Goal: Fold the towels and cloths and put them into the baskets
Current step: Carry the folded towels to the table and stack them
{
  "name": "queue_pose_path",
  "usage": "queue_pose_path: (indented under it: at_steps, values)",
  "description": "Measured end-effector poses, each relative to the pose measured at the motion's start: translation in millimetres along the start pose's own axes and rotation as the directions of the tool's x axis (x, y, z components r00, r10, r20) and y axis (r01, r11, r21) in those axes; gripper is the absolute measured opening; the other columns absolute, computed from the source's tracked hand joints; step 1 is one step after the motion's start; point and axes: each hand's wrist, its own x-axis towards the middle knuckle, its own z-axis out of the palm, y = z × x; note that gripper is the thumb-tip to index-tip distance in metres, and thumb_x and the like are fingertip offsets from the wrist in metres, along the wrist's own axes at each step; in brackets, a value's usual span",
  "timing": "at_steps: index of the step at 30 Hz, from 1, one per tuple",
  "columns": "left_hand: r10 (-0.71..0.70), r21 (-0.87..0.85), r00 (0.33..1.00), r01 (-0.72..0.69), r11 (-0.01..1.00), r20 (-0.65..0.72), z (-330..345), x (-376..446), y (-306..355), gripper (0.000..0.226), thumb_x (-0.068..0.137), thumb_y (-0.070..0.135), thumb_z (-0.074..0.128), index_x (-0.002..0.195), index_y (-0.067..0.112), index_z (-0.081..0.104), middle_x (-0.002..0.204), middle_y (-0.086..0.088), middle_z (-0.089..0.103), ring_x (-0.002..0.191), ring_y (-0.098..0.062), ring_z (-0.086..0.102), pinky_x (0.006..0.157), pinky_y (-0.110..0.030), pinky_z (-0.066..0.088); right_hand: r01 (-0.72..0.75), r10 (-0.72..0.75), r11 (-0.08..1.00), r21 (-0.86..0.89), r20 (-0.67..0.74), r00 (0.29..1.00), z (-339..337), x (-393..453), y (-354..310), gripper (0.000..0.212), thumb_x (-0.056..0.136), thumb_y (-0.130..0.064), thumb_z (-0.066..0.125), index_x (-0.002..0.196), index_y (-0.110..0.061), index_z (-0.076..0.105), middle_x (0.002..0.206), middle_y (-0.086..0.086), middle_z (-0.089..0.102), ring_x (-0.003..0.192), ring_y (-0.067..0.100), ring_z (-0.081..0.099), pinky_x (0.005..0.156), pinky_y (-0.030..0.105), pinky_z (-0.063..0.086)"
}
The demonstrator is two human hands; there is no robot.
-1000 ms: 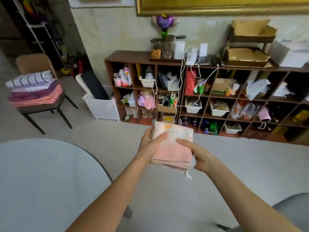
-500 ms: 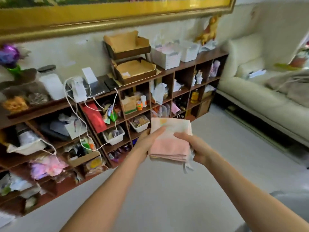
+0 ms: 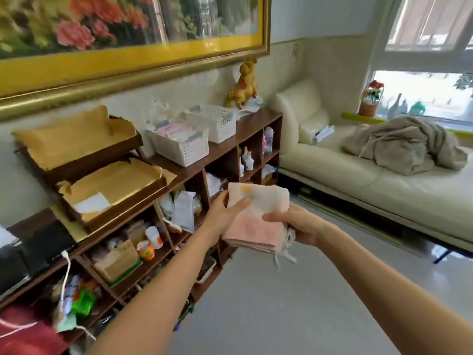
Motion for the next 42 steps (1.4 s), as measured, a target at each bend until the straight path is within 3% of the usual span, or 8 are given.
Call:
queue_pose_path:
  at_steps: [8, 13, 18, 21, 27, 32, 36, 42]
  values:
    - [0.109, -0.095, 0.993, -0.114, 0.989, -0.051, -50, 209, 58, 0.068, 0.061, 0.03, 0.089, 0.119, 0.026, 0.055, 0.111, 0.005, 0.068, 0.101, -0.01, 0.065, 0.083, -0.029, 0.055, 0.182, -0.188, 0.92, -0.348, 0.019, 0.982, -70, 198, -149, 0.067, 0.063, -0.013, 0.082, 0.124, -0.016, 0.054, 0.114, 0.012, 0.067, 0.105, 0.027, 0.066, 0.092, 0.048, 0.052]
    - [0.167, -0.085, 0.986, -0.168, 0.982, -0.021, -80, 329, 78, 0.068, 0.073, 0.024, 0.082, 0.13, 0.03, 0.045, 0.119, 0.008, 0.054, 0.1, 0.003, 0.06, 0.079, -0.016, 0.052, 0.277, -0.266, 0.76, -0.588, 0.107, 0.958, -103, 310, -219, 0.052, 0.075, -0.002, 0.076, 0.119, -0.018, 0.054, 0.101, -0.007, 0.064, 0.093, 0.005, 0.062, 0.075, 0.012, 0.051]
    - [0.189, 0.208, 0.969, -0.22, 0.953, 0.156, -111, 463, 106, 0.094, 0.073, 0.024, 0.082, 0.149, 0.03, 0.027, 0.14, 0.012, 0.039, 0.123, -0.005, 0.045, 0.082, -0.011, 0.044, 0.337, -0.308, 0.528, -0.78, 0.194, 0.931, -135, 424, -281, 0.059, 0.07, -0.01, 0.08, 0.122, -0.022, 0.054, 0.112, -0.002, 0.064, 0.104, 0.011, 0.061, 0.091, 0.03, 0.052]
    - [0.193, 0.43, 0.944, -0.297, 0.853, 0.268, -121, 526, 143, 0.096, 0.073, 0.031, 0.082, 0.149, 0.03, 0.023, 0.137, 0.022, 0.035, 0.128, -0.001, 0.038, 0.096, -0.015, 0.036, 0.373, -0.299, 0.378, -0.847, 0.27, 0.915, -144, 481, -326, 0.059, 0.07, -0.01, 0.079, 0.122, -0.02, 0.054, 0.111, -0.005, 0.063, 0.102, 0.009, 0.059, 0.085, 0.019, 0.049]
    - [0.222, 0.657, 0.943, -0.332, 0.677, 0.248, -144, 624, 169, 0.117, 0.063, 0.048, 0.085, 0.151, 0.033, 0.01, 0.151, 0.016, 0.018, 0.144, -0.003, 0.007, 0.119, -0.032, 0.012, 0.457, -0.153, 0.157, -0.875, 0.436, 0.887, -155, 592, -387, 0.064, 0.068, -0.013, 0.08, 0.125, -0.018, 0.051, 0.116, -0.003, 0.061, 0.106, 0.016, 0.057, 0.094, 0.034, 0.046]
    - [0.242, 0.621, 0.97, -0.179, 0.763, -0.018, -167, 681, 165, 0.07, 0.061, 0.047, 0.085, 0.12, 0.023, 0.058, 0.113, 0.01, 0.066, 0.105, -0.006, 0.062, 0.094, -0.031, 0.05, 0.574, -0.099, 0.014, -0.819, 0.57, 0.816, -154, 682, -424, 0.054, 0.067, -0.014, 0.082, 0.111, -0.013, 0.051, 0.106, 0.001, 0.061, 0.095, 0.018, 0.056, 0.078, 0.03, 0.044]
    - [0.227, 0.528, 0.932, -0.047, 0.848, -0.281, -177, 711, 150, 0.051, 0.07, 0.028, 0.085, 0.115, 0.028, 0.06, 0.108, 0.012, 0.066, 0.093, 0.003, 0.062, 0.081, -0.013, 0.05, 0.643, -0.093, -0.008, -0.766, 0.641, 0.762, -152, 749, -434, 0.057, 0.067, -0.026, 0.084, 0.112, -0.015, 0.049, 0.103, -0.002, 0.06, 0.087, 0.016, 0.055, 0.064, 0.021, 0.042]
    - [0.154, 0.378, 0.863, 0.046, 0.925, -0.481, -174, 723, 114, 0.045, 0.076, 0.02, 0.081, 0.113, 0.032, 0.059, 0.107, 0.016, 0.065, 0.095, 0.006, 0.061, 0.081, -0.017, 0.05, 0.715, 0.061, 0.032, -0.699, 0.715, 0.696, -166, 809, -423, 0.059, 0.07, -0.031, 0.083, 0.114, -0.012, 0.049, 0.095, 0.001, 0.056, 0.062, 0.006, 0.044, 0.046, 0.008, 0.039]
